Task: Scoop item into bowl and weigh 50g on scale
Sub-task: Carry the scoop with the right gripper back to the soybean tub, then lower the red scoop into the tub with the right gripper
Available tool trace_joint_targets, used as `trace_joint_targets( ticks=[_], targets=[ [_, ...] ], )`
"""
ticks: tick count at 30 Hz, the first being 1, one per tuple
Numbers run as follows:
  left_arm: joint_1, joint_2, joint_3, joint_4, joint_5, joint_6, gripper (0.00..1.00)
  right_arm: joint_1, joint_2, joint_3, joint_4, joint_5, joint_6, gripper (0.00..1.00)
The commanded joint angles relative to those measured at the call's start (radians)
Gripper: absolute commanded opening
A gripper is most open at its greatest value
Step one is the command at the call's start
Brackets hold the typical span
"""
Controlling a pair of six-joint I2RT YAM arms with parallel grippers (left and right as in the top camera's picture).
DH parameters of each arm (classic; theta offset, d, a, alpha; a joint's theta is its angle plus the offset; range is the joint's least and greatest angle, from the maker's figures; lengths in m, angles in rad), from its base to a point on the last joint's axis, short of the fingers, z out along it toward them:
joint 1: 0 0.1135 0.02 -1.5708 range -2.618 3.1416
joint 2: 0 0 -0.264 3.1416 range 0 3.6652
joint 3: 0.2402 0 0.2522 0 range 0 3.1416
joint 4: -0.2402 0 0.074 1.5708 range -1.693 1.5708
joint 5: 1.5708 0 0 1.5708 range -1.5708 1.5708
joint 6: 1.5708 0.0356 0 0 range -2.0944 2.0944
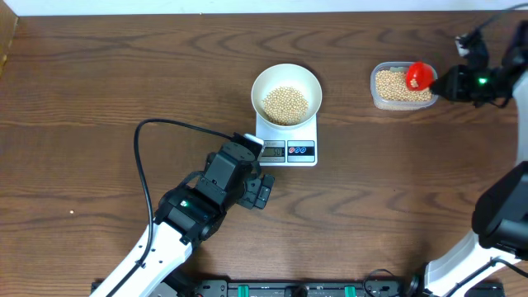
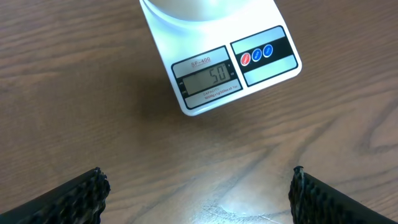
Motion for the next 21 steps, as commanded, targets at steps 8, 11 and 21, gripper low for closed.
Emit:
trace_joint_targets(
  ticks=[8,11,21],
  targets=[
    [-0.002,0.001,0.007,0.0,-0.009,0.002,0.95,0.239,-0.021,0.001,0.044,0.572,0.125,0.01],
    [-0.002,0.001,0.007,0.0,-0.009,0.002,0.95,0.298,-0.021,0.001,0.06,0.709,0.153,0.01],
    [-0.002,0.001,0.007,0.0,-0.009,0.002,0.95,0.48,-0.021,0.001,0.061,1.097,0.181,0.01]
  ],
)
